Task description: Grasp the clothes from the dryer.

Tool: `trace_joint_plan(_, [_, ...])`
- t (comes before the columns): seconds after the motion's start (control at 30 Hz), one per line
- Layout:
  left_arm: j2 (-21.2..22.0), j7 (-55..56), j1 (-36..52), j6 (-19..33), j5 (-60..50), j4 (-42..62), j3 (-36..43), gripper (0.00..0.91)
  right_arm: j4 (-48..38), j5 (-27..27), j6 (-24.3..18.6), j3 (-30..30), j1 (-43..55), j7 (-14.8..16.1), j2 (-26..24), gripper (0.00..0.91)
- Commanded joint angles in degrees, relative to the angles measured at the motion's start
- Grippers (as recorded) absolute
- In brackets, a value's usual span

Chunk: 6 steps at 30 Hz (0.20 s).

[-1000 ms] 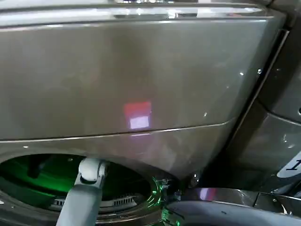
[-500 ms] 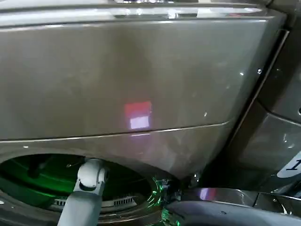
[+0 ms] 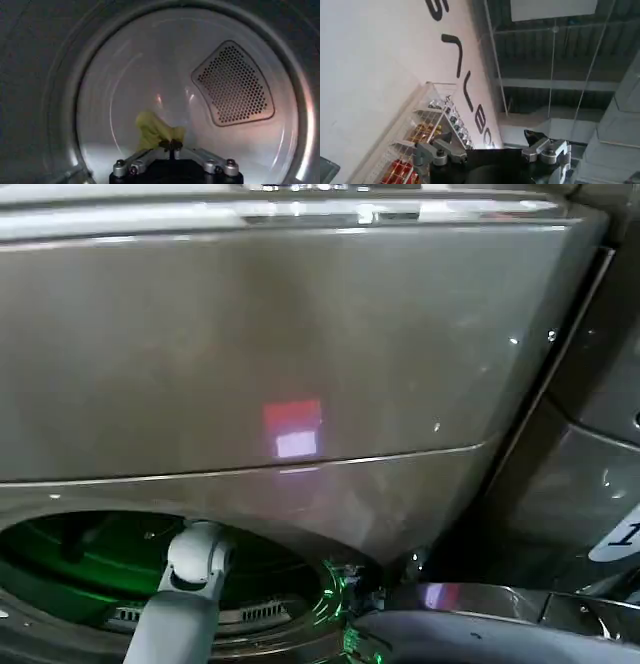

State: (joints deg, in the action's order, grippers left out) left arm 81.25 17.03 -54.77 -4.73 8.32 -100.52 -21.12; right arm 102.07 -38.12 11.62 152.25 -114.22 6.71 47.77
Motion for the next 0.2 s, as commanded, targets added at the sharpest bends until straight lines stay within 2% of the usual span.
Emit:
trace_joint_plan(0.03, [-0.1,-0.04,-0.22,0.03,-0.13,0.03,0.0,0.0,0.21,0.03,0.2,-0.05,0.06,0.18,-0.02,0.907])
trace_joint_plan(0.2, [-0.41,-0.04,-0.37,0.03,-0.05,-0.02,-0.01,0.0,0.39,-0.01,0.29,-0.06,0.08,0.28,-0.1,0.907])
